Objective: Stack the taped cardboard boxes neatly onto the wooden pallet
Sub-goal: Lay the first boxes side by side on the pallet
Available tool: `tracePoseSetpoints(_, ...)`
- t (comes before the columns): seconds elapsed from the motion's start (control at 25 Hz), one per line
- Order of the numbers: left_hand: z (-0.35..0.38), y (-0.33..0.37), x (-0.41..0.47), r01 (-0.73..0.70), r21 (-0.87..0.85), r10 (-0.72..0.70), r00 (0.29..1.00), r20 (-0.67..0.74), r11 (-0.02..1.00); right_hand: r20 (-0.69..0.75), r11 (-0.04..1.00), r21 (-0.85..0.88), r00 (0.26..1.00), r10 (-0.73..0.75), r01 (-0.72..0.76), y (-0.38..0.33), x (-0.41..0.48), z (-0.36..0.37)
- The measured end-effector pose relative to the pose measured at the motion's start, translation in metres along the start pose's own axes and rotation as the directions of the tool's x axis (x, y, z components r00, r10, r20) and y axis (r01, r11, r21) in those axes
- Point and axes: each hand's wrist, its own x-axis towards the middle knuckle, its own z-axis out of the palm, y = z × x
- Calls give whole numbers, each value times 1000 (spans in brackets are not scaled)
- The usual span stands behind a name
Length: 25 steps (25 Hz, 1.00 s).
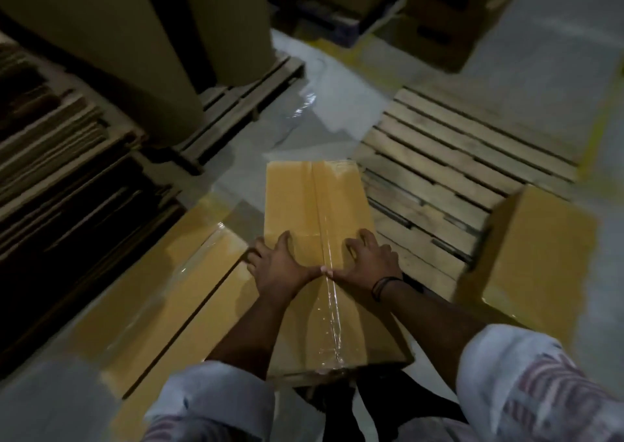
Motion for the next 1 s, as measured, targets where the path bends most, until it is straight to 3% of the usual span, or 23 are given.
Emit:
tracePoseSetpoints(0.24,47,124,-7,-270,60,265,960,88,961,-136,964,89,956,261,-250,117,-30,-32)
tracePoseSetpoints(0.48,101,222,-7,-445,144,426,893,146,884,-165,901,217,895,413,-376,213,-37,-34)
tracePoseSetpoints(0.76,147,308,-1,-468,244,431,882,190,849,-109,881,255,893,436,-399,301,-17,-42)
tracePoseSetpoints(1.0,166,373,18,-450,234,405,888,217,862,-102,881,267,898,428,-390,358,16,-62)
